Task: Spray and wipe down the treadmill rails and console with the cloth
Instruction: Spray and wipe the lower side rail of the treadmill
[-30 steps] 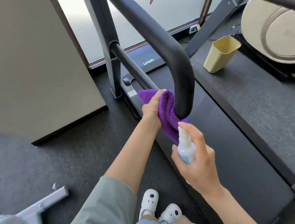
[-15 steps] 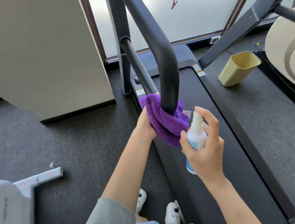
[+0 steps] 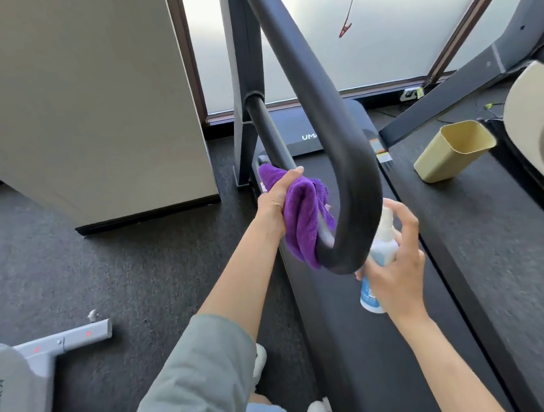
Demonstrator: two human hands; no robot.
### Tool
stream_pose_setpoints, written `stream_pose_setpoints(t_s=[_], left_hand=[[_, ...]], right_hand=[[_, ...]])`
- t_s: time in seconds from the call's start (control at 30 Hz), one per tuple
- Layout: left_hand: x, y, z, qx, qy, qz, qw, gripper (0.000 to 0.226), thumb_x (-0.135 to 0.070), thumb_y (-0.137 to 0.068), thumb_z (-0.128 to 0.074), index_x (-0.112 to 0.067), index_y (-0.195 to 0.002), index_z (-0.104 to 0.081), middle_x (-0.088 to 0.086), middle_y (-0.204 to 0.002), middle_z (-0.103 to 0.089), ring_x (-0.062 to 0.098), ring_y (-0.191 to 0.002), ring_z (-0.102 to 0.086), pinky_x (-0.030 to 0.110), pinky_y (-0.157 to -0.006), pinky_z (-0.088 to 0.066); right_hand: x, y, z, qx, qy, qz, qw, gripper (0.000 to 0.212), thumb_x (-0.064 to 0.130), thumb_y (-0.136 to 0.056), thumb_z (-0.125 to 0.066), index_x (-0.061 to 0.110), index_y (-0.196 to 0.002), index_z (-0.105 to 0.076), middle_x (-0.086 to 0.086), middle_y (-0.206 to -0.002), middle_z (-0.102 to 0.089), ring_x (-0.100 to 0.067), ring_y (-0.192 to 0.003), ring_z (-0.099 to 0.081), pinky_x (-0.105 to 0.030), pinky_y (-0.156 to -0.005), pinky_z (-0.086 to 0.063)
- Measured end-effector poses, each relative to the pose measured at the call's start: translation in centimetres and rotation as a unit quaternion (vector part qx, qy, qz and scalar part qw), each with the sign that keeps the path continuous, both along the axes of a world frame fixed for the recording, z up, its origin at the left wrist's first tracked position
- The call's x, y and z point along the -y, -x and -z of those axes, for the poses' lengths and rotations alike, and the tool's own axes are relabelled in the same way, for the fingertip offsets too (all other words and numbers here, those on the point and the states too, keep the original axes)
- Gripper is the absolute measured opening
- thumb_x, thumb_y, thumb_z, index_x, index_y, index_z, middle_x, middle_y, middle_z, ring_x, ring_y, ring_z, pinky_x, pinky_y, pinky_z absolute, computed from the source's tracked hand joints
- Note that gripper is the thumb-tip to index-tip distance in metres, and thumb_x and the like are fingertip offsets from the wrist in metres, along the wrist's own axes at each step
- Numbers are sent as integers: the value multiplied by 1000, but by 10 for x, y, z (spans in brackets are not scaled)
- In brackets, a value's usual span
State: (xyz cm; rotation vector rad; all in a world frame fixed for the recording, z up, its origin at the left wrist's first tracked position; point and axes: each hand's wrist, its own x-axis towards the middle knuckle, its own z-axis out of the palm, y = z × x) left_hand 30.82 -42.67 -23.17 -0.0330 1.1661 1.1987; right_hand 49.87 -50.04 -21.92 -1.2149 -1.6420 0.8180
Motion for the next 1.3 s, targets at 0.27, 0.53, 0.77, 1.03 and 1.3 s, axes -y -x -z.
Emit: stream_pose_setpoints(t_s=[0.27, 0.53, 0.77, 1.03, 1.3], left_hand=[[-58, 42, 7, -25, 32, 1, 999, 86, -34, -54, -90, -7, -128, -56, 17, -114, -69, 35, -102, -68, 52, -93, -53], [-75, 57, -1, -33, 30, 39, 998, 67, -32, -66, -87, -4, -122, -63, 17, -112, -70, 33, -84, -72, 43, -72, -60], [-35, 31, 3, -59, 45, 53, 996, 47, -27, -66, -87, -5, -104, -70, 13, -88, -75, 25, -71, -73, 31, -57, -58], [-98, 62, -6, -112, 67, 22, 991, 60, -25, -66, -86, -6, -118, -63, 14, -97, -73, 27, -71, -69, 36, -60, -57], [-82, 59, -2, -168, 70, 20, 983, 42, -34, -63, -88, -11, -81, -59, 2, -77, -66, 19, -71, -62, 30, -72, -47]], right_hand=[[-69, 24, 52, 91, 110, 23, 989, 48, 53, -87, -56, 6, -94, -52, 8, -64, -56, -14, -57, -56, -26, -68, -48], [-92, 25, 34, 154, 63, 63, 984, 20, 35, -94, -50, 15, -89, -52, 0, -60, -52, -17, -54, -49, -5, -68, -36], [-85, 17, -2, 29, 24, 63, 997, 51, 36, -84, -64, 53, -127, -41, -8, -66, -57, -30, -57, -54, -35, -56, -49], [-89, 9, -26, -13, 16, 38, 999, 64, 5, -85, -68, 44, -128, -40, 19, -69, -61, 2, -50, -57, -4, -55, -43], [-76, -11, -49, -24, -5, 21, 999, 74, -8, -87, -67, 49, -125, -41, -4, -71, -60, -20, -47, -62, -28, -58, -56]])
